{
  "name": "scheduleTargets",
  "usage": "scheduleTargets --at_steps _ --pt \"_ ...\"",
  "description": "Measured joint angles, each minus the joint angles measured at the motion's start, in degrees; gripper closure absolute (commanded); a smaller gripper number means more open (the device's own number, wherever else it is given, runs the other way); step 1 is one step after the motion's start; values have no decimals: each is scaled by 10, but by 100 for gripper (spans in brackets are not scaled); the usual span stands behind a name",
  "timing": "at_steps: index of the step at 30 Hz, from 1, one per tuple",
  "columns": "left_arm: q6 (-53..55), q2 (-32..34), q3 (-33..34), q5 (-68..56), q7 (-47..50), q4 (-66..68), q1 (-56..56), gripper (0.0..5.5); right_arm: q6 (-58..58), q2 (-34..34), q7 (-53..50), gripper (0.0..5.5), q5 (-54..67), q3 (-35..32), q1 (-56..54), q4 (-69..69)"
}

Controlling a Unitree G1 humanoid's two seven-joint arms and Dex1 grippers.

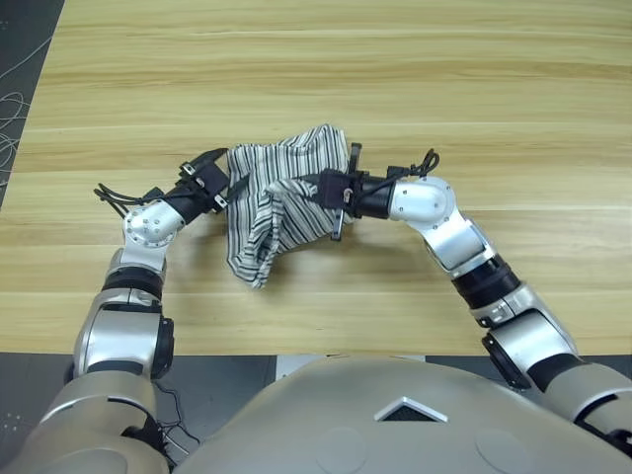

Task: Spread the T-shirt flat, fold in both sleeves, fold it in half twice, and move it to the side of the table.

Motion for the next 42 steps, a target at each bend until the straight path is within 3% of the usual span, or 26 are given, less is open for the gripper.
scheduleTargets --at_steps 10,15,27,33,42 --pt "0 -18 -1 -36 -70 -85 44 269 -90 59 -88 537 -44 -33 -143 351" --pt "3 -17 0 -39 -70 -91 49 269 -122 56 -104 537 -47 -57 -177 436" --pt "7 -15 0 -39 -70 -96 49 269 -146 67 -92 537 -70 -72 -189 496" --pt "19 -14 2 -45 -75 -109 53 269 -139 85 -66 412 -66 -84 -188 507" --pt "46 -15 11 -73 -105 -128 61 269 -121 86 -136 408 -79 -100 -196 535"
